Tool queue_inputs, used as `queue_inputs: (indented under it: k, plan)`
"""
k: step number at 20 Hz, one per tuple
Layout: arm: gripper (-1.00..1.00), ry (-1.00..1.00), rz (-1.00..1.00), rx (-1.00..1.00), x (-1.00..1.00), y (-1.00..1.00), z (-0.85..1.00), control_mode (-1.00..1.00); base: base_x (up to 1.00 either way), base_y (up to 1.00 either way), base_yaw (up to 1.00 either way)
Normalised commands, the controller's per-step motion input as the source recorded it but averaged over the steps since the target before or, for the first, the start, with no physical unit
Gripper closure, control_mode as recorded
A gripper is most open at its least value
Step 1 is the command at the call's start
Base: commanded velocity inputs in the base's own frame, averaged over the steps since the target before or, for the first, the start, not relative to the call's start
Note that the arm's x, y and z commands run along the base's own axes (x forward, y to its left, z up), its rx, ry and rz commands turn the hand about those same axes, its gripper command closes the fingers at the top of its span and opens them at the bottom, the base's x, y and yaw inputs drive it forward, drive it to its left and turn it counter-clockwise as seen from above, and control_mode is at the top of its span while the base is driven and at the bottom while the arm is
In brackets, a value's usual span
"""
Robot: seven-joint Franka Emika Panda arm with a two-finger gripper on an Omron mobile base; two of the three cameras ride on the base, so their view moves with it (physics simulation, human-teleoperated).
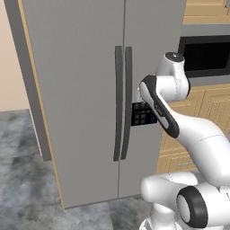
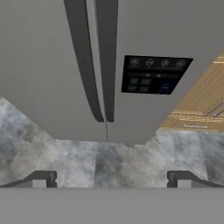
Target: Open the fridge, grab two sodas, and place both sodas inside the bowl with ice on the dining counter.
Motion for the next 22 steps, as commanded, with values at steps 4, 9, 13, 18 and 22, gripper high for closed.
queue_inputs:
  k: [4,9,13,18,22]
  plan:
    - [-1.00,-0.12,0.00,-0.01,0.49,0.06,0.00,-1.00,0.00,0.00,0.00]
    - [-1.00,-0.03,0.00,0.00,0.43,0.07,0.00,-1.00,0.00,0.00,0.00]
    - [-1.00,-0.03,0.00,0.00,0.41,0.06,-0.01,-1.00,0.00,0.00,0.00]
    - [-1.00,-0.03,0.00,0.00,0.36,0.08,-0.11,-1.00,0.00,0.00,0.00]
    - [-1.00,-0.03,0.00,0.00,0.29,0.00,-0.16,-1.00,0.00,0.00,0.00]
